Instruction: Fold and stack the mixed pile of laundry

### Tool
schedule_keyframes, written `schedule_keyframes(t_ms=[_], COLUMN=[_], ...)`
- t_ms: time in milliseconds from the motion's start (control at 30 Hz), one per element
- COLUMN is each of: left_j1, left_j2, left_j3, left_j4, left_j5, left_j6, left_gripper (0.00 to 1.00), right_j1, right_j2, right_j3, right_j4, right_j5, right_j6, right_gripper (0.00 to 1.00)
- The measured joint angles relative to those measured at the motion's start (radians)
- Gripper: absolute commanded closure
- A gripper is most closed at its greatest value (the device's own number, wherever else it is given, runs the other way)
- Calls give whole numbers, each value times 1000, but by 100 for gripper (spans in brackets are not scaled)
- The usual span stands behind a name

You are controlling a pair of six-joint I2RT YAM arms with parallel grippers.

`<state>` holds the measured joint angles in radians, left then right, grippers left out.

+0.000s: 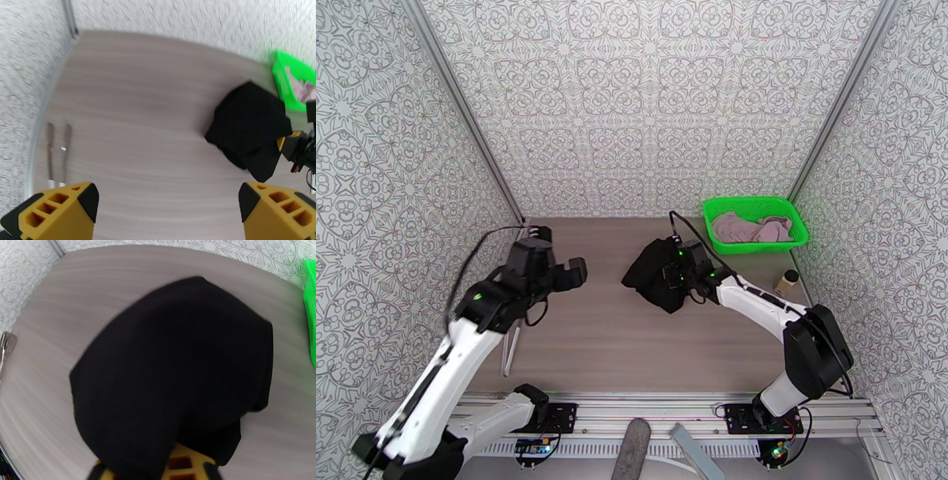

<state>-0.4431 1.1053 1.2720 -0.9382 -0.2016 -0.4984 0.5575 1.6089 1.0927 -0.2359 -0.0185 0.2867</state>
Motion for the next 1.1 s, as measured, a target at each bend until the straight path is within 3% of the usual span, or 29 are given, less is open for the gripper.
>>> schedule_keyframes(t_ms=[133,267,467,867,1100], left_j1=[-22,-40,-34,92,148], left_j2=[95,215,351,721,869], left_j3=[-49,-83,-144,-201,-176], left_j4=[75,176,354,908,1064], left_j5=[75,156,245,624,805], left_j6=[-26,-45,-48,13,46], left_gripper=[1,1,1,0,1], right_j1=[0,0,0,0,0], right_j2=[-23,-77,-198,-329,-352], right_j3=[-64,-105,-106,-105,-104], right_j4=[-39,-124,-246,-395,-439], right_j5=[11,6,-5,-47,-49], right_j6=[45,68,69,77,72], right_gripper=[29,17,15,15,15])
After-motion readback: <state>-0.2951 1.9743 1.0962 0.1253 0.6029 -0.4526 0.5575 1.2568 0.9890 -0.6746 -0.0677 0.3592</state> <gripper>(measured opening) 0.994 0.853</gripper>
